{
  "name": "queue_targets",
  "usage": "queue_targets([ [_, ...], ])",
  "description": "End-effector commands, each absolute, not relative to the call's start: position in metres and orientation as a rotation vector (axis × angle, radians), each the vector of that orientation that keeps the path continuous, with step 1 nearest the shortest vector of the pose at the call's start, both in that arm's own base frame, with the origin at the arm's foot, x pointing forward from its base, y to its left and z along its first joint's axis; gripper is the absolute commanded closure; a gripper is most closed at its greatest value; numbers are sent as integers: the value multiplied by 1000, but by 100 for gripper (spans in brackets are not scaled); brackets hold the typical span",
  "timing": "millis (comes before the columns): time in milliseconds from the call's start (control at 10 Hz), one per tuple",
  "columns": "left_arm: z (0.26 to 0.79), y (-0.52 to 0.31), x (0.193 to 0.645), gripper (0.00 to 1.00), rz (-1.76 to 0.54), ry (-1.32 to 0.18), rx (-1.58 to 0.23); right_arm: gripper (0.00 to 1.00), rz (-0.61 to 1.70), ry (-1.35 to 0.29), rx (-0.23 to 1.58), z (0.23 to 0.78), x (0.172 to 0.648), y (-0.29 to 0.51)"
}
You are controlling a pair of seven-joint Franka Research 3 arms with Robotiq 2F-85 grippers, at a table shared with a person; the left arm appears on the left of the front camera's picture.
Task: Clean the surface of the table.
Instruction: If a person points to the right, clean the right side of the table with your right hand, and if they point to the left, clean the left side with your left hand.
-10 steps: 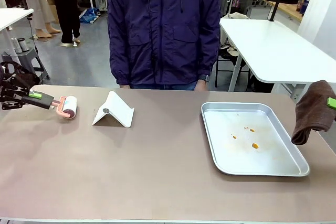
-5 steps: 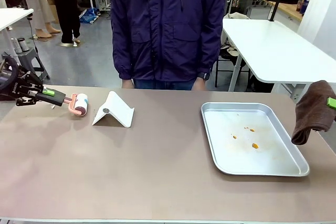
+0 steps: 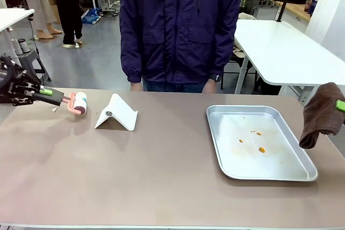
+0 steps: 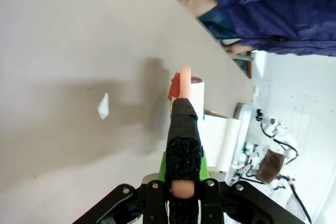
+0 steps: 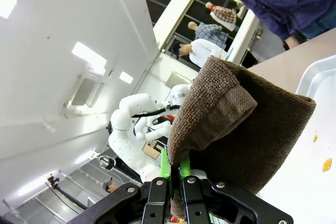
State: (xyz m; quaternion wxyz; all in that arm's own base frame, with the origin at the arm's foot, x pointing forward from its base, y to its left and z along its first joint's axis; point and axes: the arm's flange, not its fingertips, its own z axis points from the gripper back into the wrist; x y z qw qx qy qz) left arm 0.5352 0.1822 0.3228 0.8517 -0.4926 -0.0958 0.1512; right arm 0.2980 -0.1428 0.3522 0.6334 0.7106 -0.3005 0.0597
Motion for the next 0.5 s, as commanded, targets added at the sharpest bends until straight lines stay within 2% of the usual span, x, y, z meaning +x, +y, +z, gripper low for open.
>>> queue_targets([
  [0, 364, 202, 505, 97, 250, -299, -1225, 100, 130, -668, 1645, 358, 297, -142],
  [200, 399, 232, 465, 97, 156, -297, -1392, 100, 130, -668, 1645, 358, 297, -142],
  [400, 413, 264, 419, 97, 100, -305, -1472, 100, 130, -668, 1645, 358, 297, -142],
])
